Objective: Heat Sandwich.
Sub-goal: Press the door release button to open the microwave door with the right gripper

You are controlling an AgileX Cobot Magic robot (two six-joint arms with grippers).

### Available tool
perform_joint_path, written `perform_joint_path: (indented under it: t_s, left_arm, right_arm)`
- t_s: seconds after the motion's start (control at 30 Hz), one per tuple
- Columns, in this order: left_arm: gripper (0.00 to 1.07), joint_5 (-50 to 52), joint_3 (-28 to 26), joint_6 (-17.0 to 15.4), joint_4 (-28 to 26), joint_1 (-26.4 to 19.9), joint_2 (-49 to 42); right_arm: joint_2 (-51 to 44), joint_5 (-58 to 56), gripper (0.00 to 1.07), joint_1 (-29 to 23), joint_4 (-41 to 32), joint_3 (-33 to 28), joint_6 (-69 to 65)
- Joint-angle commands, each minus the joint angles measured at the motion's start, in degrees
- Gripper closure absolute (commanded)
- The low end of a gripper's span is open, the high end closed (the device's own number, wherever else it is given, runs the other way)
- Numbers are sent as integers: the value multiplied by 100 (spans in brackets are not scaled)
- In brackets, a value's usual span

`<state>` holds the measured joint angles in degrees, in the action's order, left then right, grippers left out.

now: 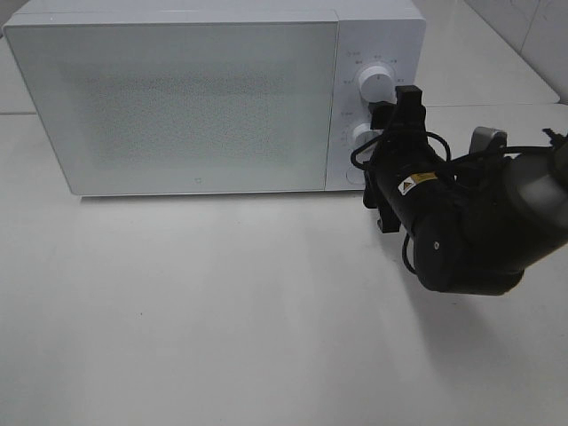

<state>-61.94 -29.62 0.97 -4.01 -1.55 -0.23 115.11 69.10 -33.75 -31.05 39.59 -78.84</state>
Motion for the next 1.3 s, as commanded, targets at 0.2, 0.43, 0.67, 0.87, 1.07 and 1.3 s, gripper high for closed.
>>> perform_joint_path:
  t_s: [0.2, 0.43, 0.67, 0.87, 1.07, 1.3]
  left_arm:
    - [6, 63, 11, -46, 6, -17, -149]
    - [6, 63, 11, -46, 6, -17, -149]
    - [6, 63, 11, -46, 6, -17, -149]
    - [6, 63, 11, -46, 6, -17, -149]
    - [6, 63, 11, -46, 6, -17, -149]
    - [6, 63, 11, -46, 6, -17, -149]
  right_arm:
    - [-785, -1043, 31, 29, 688, -625, 1398]
    - [-1776, -3375, 31, 52, 831, -733, 4097]
    - [-2447, -4899, 31, 367, 831, -710, 5959]
    - [-2985, -7139, 31, 882, 837, -521, 7981]
    - [-3352, -8520, 31, 1112, 963, -264, 8824]
    - [-4526, -9826, 31, 1112, 1759, -258, 8720]
